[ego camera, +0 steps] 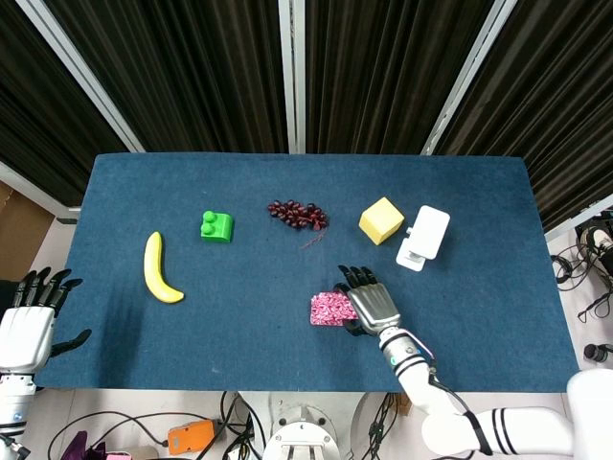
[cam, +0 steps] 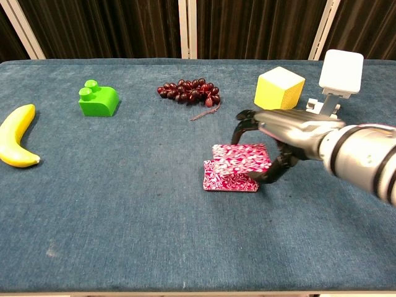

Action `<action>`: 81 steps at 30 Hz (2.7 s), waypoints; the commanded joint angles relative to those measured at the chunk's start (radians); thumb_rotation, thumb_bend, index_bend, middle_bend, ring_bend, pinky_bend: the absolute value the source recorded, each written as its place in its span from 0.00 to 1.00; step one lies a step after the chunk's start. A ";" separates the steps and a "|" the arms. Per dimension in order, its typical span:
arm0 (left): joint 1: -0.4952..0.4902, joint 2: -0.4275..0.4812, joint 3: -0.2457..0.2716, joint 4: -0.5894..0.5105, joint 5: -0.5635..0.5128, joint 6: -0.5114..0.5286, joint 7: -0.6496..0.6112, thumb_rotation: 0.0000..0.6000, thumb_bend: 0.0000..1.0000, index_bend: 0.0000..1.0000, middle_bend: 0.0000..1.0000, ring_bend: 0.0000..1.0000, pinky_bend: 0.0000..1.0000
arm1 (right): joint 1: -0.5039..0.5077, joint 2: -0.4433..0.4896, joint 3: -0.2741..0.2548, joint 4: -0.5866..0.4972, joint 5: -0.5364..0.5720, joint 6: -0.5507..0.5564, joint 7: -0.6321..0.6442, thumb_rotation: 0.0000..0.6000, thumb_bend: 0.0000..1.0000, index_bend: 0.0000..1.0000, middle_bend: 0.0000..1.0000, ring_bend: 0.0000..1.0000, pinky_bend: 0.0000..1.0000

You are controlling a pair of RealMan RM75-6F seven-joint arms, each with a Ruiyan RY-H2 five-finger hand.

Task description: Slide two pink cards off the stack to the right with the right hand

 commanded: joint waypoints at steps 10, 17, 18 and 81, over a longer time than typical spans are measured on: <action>-0.003 0.001 0.002 -0.011 0.011 0.002 0.011 1.00 0.07 0.21 0.12 0.02 0.00 | -0.146 0.235 -0.200 -0.009 -0.301 -0.011 0.261 1.00 0.55 0.43 0.05 0.01 0.00; -0.002 0.003 0.006 -0.024 0.015 0.005 0.023 1.00 0.07 0.21 0.12 0.02 0.00 | -0.202 0.301 -0.288 0.071 -0.499 -0.016 0.418 1.00 0.55 0.43 0.05 0.00 0.00; -0.002 0.003 0.006 -0.027 0.018 0.005 0.026 1.00 0.07 0.21 0.12 0.02 0.00 | -0.207 0.305 -0.299 0.085 -0.525 -0.019 0.429 1.00 0.55 0.43 0.05 0.00 0.00; -0.013 0.012 0.003 -0.037 0.031 0.004 0.046 1.00 0.07 0.21 0.12 0.02 0.00 | 0.040 -0.157 0.050 0.090 0.140 0.009 -0.173 1.00 0.45 0.33 0.06 0.00 0.00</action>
